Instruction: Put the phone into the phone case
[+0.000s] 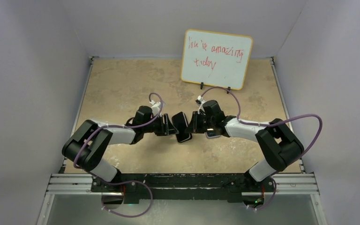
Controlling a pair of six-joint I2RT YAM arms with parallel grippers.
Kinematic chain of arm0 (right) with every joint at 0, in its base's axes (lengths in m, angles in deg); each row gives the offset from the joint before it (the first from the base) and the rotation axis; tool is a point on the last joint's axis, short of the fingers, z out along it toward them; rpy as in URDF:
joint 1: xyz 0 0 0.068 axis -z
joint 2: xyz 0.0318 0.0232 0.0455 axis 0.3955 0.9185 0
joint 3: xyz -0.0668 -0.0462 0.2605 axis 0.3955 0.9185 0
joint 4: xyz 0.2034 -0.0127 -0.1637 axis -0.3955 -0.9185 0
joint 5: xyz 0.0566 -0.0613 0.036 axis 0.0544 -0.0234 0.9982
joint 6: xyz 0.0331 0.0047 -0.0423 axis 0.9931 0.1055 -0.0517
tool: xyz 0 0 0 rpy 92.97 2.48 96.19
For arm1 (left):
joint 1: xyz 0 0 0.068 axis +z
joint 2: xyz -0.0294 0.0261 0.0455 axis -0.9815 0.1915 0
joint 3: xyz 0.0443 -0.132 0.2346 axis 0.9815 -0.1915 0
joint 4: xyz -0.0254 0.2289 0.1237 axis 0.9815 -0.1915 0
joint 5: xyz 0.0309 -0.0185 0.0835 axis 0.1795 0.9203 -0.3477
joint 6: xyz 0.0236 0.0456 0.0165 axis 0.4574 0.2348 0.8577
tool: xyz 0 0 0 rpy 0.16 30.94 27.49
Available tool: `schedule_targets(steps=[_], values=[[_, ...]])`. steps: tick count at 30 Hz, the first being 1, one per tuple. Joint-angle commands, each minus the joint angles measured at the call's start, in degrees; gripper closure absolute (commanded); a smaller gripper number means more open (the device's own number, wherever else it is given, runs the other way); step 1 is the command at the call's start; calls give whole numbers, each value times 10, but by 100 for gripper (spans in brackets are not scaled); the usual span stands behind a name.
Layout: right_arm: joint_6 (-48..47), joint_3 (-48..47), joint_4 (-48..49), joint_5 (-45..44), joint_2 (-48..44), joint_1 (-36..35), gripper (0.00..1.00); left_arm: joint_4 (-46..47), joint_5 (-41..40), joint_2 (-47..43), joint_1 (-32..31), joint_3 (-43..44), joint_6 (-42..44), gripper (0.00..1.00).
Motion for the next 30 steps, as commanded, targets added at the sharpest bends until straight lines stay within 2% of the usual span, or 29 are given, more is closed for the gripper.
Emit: schedule_targets(steps=[1, 8, 12, 15, 23, 30], values=[[-24, -11, -83, -60, -42, -6, 78, -27, -24, -45, -3, 3, 7, 55], [-37, -28, -152, -109, -99, -6, 59, -79, -36, -63, -3, 20, 16, 53], [-44, -31, -165, -135, -118, -5, 56, -86, -37, -63, -3, 31, 17, 53], [-52, -33, -147, -128, -111, -5, 52, -98, -42, -55, -2, 46, 24, 53], [-46, -56, -95, -115, -51, -5, 30, -46, -49, -28, 12, 49, -27, 54], [-46, -51, -16, -77, -4, -5, 21, -42, -56, 0, 26, 59, -39, 56]])
